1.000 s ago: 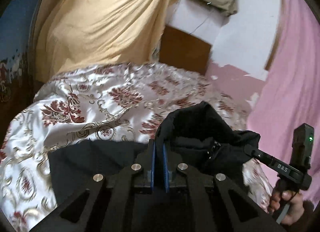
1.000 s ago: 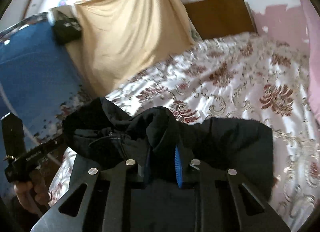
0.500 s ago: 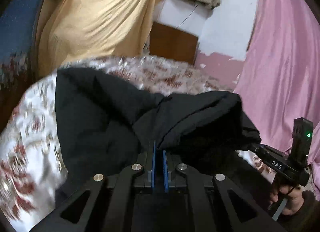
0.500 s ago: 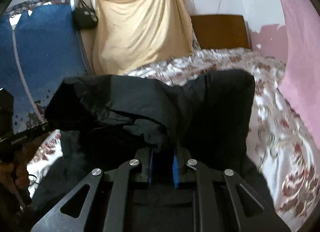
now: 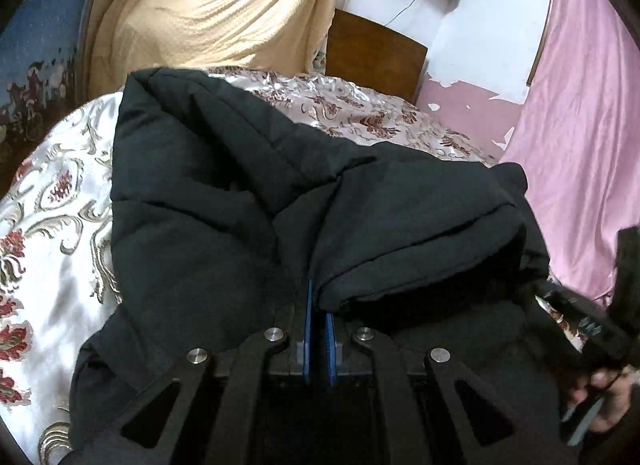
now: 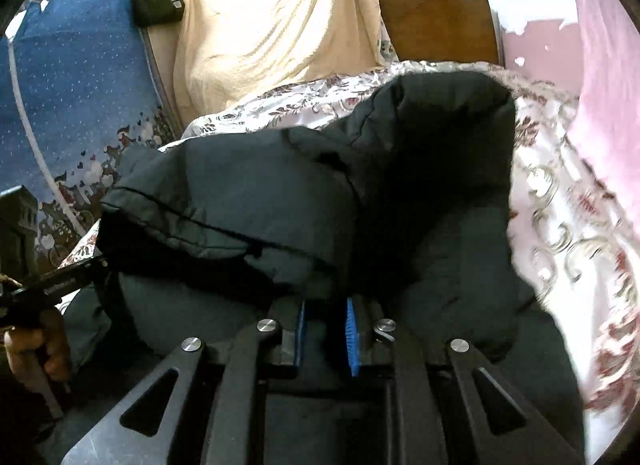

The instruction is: Fold large clothes

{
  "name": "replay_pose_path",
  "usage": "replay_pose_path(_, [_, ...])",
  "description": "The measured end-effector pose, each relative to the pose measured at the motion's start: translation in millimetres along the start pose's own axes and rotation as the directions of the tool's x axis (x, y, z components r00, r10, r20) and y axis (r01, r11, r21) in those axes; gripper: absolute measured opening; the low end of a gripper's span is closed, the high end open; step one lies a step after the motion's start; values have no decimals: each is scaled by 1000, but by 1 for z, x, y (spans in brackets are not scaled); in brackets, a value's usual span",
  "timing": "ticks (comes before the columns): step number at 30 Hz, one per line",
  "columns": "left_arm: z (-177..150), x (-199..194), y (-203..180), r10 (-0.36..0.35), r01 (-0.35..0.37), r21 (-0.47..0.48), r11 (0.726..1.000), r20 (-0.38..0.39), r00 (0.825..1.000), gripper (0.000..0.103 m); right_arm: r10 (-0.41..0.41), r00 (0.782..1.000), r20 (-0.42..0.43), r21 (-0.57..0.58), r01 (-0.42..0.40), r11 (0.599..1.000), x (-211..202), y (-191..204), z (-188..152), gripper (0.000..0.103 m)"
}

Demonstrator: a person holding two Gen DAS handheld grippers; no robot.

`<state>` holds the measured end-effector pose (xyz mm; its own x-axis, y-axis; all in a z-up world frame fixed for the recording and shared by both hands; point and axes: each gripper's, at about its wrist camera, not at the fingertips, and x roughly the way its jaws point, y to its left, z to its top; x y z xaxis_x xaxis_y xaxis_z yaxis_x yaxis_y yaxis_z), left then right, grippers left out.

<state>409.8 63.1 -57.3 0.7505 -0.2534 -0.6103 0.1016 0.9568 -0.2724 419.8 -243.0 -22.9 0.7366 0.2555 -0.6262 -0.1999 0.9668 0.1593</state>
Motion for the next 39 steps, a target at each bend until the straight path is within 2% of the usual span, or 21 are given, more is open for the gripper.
replay_pose_path(3, [-3, -4, -5, 8, -9, 13, 1000, 9, 1000, 6, -39, 999, 2, -27, 39, 999, -24, 2, 8, 29])
replay_pose_path(5, [-3, -4, -5, 8, -8, 18, 1000, 11, 1000, 6, -62, 997, 50, -26, 63, 998, -50, 2, 13, 42])
replay_pose_path(9, [-6, -6, -6, 10, -10, 21, 1000, 10, 1000, 6, -75, 990, 123, -31, 80, 996, -75, 4, 46, 45])
replay_pose_path(11, [-6, -6, -6, 15, -15, 27, 1000, 10, 1000, 6, -55, 992, 111, -58, 62, 996, -61, 15, 76, 45])
replay_pose_path(13, [-6, -6, -8, 21, -22, 37, 999, 10, 1000, 6, 2, 996, 94, -67, 4, 998, -40, 26, 96, 45])
replay_pose_path(14, [-5, -7, -11, 23, -23, 40, 999, 9, 1000, 6, 28, 997, 67, -67, -23, 997, -19, 29, 108, 45])
replay_pose_path(16, [-3, -9, -12, 22, -22, 38, 999, 2, 1000, 7, 18, 1000, 3, -74, -18, 997, 17, 30, 114, 45])
replay_pose_path(19, [4, -15, -12, 13, -12, 39, 999, -13, 1000, 10, -42, 996, -80, -96, 35, 995, 49, 33, 91, 45])
replay_pose_path(23, [4, -29, -12, 21, -20, 21, 1000, -64, 998, 11, -33, 998, -55, -86, 29, 996, 51, 28, 57, 45])
replay_pose_path(26, [-2, -50, -15, 0, 3, 35, 999, -84, 996, 11, -37, 999, -35, -105, 33, 994, 54, 27, 47, 45])
replay_pose_path(27, [-1, -56, -17, -7, 11, 51, 999, -70, 998, 11, -42, 999, -27, -115, 38, 993, 55, 28, 44, 45])
replay_pose_path(29, [12, -73, -24, -31, 30, 83, 996, 7, 999, 13, -53, 999, -14, -129, 51, 990, 55, 31, 41, 45])
replay_pose_path(31, [33, -75, -34, -46, 41, 86, 995, 51, 998, 28, -61, 998, -4, -139, 60, 989, 56, 34, 39, 45])
replay_pose_path(32, [47, -71, -38, -52, 46, 80, 996, 73, 996, 39, -62, 998, -2, -140, 61, 988, 57, 34, 39, 45])
replay_pose_path(33, [56, -66, -40, -64, 58, 77, 995, 83, 994, 43, -64, 998, -2, -142, 64, 988, 58, 35, 39, 45])
replay_pose_path(35, [80, -37, -47, -73, 66, 100, 993, 63, 995, 43, -68, 998, -5, -152, 67, 986, 61, 36, 38, 45])
replay_pose_path(37, [88, -3, -48, -43, 43, 128, 991, 1, 999, 43, -67, 998, -11, -169, 65, 983, 64, 36, 40, 45])
replay_pose_path(39, [84, 37, -42, 7, 7, 150, 989, -93, 996, 41, -63, 998, -21, -194, 57, 979, 70, 34, 43, 45])
